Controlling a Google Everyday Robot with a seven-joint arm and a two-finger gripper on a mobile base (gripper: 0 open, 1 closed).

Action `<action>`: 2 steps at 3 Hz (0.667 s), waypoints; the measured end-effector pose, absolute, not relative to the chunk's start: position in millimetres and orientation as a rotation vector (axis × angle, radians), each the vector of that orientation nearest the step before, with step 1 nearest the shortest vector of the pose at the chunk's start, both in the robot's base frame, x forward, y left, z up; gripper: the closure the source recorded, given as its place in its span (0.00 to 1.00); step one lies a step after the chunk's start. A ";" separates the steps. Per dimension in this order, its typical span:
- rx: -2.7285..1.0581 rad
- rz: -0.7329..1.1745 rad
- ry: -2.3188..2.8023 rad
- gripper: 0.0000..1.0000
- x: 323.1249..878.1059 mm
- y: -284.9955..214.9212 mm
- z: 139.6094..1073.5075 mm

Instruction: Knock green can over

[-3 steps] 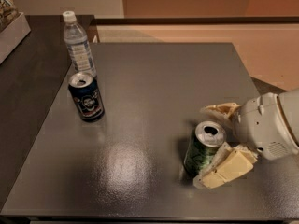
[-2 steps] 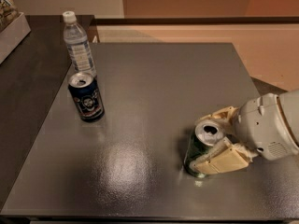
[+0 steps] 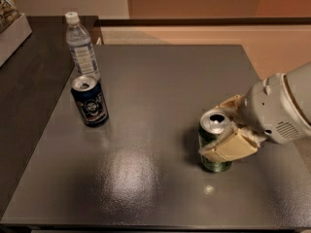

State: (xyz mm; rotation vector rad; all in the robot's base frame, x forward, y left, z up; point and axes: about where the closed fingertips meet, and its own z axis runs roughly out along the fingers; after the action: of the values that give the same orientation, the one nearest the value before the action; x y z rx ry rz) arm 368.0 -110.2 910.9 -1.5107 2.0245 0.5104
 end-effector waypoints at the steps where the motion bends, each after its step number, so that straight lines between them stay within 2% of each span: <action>1: -1.599 0.395 2.126 1.00 384.4 -113.1 924.7; 2: -1.734 0.250 2.216 1.00 395.5 -120.6 922.2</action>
Offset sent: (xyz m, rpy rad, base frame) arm 0.0489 -0.0438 0.0064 -0.6232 0.0880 0.0555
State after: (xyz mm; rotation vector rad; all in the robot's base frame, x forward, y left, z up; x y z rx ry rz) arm 395.5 -120.6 922.2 -1.7339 2.2165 0.2499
